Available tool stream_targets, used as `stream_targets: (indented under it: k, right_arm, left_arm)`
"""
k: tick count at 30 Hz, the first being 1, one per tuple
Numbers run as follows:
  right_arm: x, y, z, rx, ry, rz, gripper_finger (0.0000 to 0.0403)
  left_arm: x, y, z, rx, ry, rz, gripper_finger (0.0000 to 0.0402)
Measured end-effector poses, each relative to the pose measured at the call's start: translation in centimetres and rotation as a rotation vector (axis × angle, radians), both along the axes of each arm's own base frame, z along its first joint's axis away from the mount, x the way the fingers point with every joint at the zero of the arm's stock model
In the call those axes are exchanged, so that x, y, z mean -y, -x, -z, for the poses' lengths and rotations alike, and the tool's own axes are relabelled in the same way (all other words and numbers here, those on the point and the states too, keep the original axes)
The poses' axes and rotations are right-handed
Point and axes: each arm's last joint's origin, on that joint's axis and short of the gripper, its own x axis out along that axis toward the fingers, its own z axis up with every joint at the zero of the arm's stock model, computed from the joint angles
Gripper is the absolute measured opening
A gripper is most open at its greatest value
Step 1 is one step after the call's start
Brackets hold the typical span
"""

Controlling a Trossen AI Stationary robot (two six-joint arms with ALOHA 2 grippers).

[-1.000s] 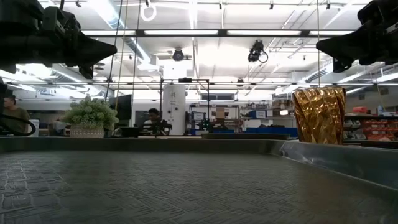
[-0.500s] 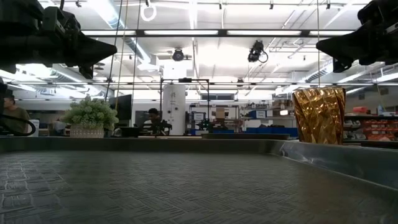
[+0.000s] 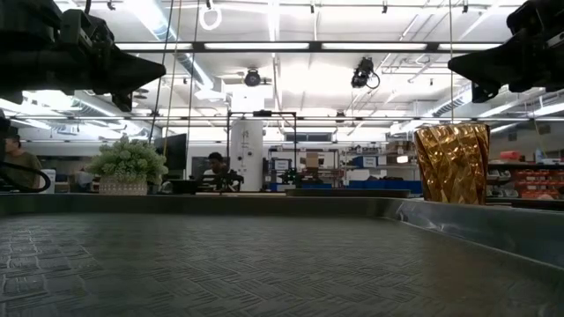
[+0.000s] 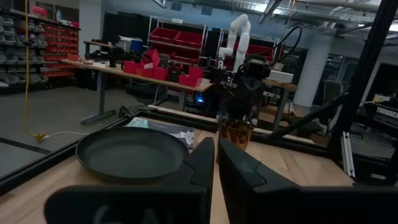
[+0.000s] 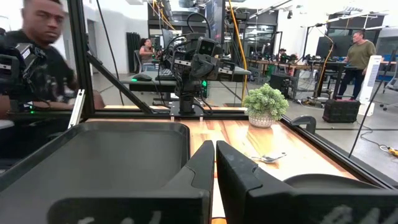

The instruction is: Pick and place plate/cup/fork/spoon on tray

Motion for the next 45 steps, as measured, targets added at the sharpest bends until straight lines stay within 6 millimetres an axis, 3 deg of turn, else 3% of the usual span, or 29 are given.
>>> stream_targets:
  k: [45]
  right_arm:
    - [0.11, 0.03, -0.2, 0.017, 0.021, 0.036, 0.0023]
  left_arm:
    - [0.0, 0.0, 0.01, 0.0, 0.0, 0.0, 0.003]
